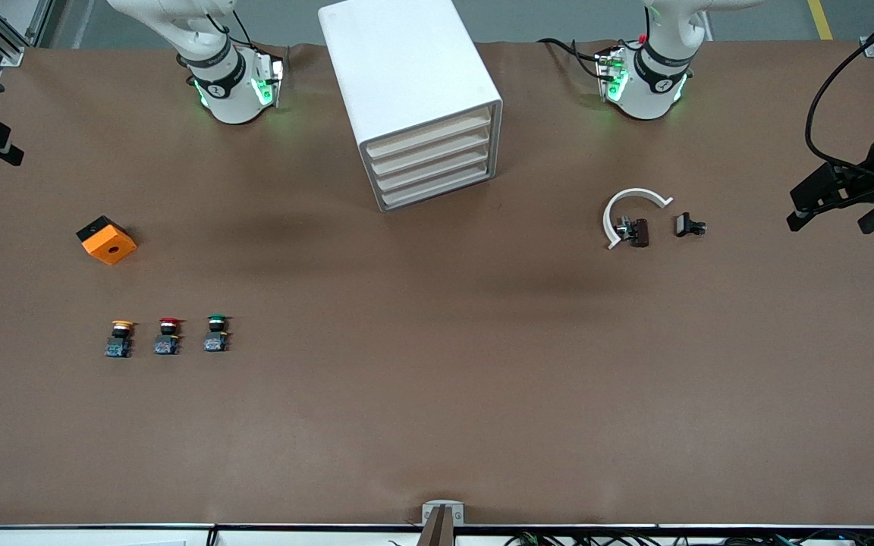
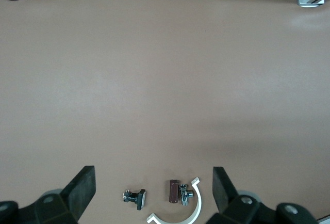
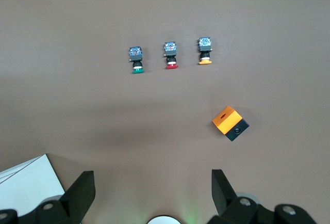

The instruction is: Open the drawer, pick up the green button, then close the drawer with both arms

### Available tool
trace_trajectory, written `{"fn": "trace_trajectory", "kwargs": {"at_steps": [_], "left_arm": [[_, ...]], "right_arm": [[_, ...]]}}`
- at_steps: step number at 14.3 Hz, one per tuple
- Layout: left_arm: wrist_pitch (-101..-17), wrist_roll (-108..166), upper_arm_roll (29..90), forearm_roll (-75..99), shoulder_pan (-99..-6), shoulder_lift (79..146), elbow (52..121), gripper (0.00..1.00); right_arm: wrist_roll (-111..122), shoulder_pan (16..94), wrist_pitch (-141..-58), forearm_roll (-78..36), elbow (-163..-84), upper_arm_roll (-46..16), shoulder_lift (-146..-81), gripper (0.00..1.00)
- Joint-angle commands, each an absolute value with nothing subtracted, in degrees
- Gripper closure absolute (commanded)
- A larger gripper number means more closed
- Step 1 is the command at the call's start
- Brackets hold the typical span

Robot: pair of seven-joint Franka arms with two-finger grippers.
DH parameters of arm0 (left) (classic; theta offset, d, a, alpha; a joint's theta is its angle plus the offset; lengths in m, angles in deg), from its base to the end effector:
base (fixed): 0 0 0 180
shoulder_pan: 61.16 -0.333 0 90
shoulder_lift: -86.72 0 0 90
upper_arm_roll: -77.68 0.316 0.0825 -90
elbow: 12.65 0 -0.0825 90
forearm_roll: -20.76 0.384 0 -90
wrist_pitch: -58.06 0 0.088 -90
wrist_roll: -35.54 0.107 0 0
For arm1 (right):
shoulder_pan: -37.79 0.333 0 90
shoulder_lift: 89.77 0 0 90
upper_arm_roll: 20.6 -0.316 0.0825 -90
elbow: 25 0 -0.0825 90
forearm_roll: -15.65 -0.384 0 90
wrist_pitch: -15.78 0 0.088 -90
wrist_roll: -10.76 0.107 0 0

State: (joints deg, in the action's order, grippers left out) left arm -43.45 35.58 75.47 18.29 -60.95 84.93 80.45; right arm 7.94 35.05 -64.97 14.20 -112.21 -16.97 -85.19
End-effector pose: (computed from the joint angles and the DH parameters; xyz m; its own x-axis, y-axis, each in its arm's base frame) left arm 0.5633 -0.0279 0.6355 0.9836 -0.0339 0.1769 -0.0419 -0.9983 0.0418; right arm 0.5087 -0.0554 0.6758 0.9979 -0.0575 -0.0314 -0.0585 -0.9978 -0.0317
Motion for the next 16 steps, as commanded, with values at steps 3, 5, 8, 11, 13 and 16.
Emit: {"fn": "trace_trajectory", "kwargs": {"at_steps": [3, 5, 8, 11, 13, 16], "left_arm": [[-40.3, 35.6, 74.8, 18.5, -61.5, 85.6, 78.9, 0.0], [-40.3, 35.6, 74.8, 18.5, -61.4, 85.5, 78.9, 0.0], [-40.3, 36.0, 74.8, 18.6, -61.3, 85.5, 78.9, 0.0], [-40.2, 36.1, 74.8, 18.6, -61.4, 85.5, 79.0, 0.0], [-40.2, 36.2, 74.8, 19.5, -61.3, 85.6, 78.9, 0.0], [-40.1, 36.2, 74.8, 20.7, -61.1, 85.6, 79.0, 0.0]], "right_arm": [[7.9, 33.9, -66.7, 13.6, -118.2, -17.7, -80.1, 0.0], [7.9, 34.0, -66.7, 13.6, -118.4, -17.6, -79.9, 0.0], [7.8, 34.5, -66.6, 13.7, -118.3, -17.5, -79.9, 0.0], [7.3, 34.6, -66.3, 13.9, -118.2, -17.3, -79.9, 0.0], [7.2, 34.8, -66.3, 14.2, -118.1, -17.3, -79.8, 0.0], [4.0, 35.0, -66.2, 14.4, -117.9, -17.3, -79.9, 0.0]]}}
